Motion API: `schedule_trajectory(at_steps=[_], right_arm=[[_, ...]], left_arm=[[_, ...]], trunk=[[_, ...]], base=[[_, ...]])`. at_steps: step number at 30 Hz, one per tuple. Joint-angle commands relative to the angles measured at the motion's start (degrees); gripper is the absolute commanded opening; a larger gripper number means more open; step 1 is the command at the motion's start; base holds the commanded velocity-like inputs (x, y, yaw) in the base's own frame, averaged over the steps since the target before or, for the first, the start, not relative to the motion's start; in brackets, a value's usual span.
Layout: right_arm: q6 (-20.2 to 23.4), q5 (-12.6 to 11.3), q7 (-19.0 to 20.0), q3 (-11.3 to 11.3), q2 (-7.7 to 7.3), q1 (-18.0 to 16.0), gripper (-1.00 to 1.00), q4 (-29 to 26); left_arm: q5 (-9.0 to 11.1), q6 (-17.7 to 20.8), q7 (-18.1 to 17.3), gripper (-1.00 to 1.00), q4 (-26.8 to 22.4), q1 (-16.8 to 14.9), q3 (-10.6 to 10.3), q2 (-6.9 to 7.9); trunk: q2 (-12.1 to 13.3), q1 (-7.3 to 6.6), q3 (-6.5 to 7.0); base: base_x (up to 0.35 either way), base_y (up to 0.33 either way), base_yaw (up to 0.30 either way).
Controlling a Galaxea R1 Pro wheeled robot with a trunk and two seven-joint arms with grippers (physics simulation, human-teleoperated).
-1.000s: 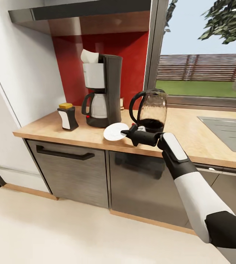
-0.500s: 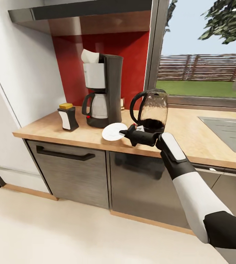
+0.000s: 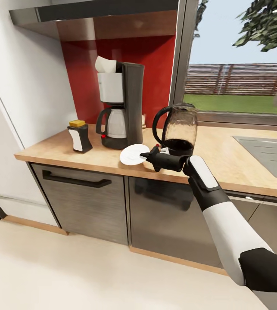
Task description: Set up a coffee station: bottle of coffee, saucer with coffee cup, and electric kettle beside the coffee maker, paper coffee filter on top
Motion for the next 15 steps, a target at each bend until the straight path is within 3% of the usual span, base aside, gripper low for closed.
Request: schedule_trajectory(at_steps=[1, 15], right_arm=[[-0.05, -0.76, -0.52, -0.01, 0.01, -0.04, -1.0, -0.04], [-0.03, -0.76, -0.52, -0.01, 0.01, -0.03, -1.0, -0.04]], left_arm=[[0.26, 0.6, -0.25, 1.0, 0.0, -0.04, 0.33, -0.01], [0.26, 0.6, -0.23, 1.0, 0.0, -0.02, 0.35, -0.01]], trunk=[[-0.02, -0.01, -0.05], [-0.02, -0.01, -0.05]], base=[[0.021, 0.0, 0.0], [0.084, 0.0, 0.0]])
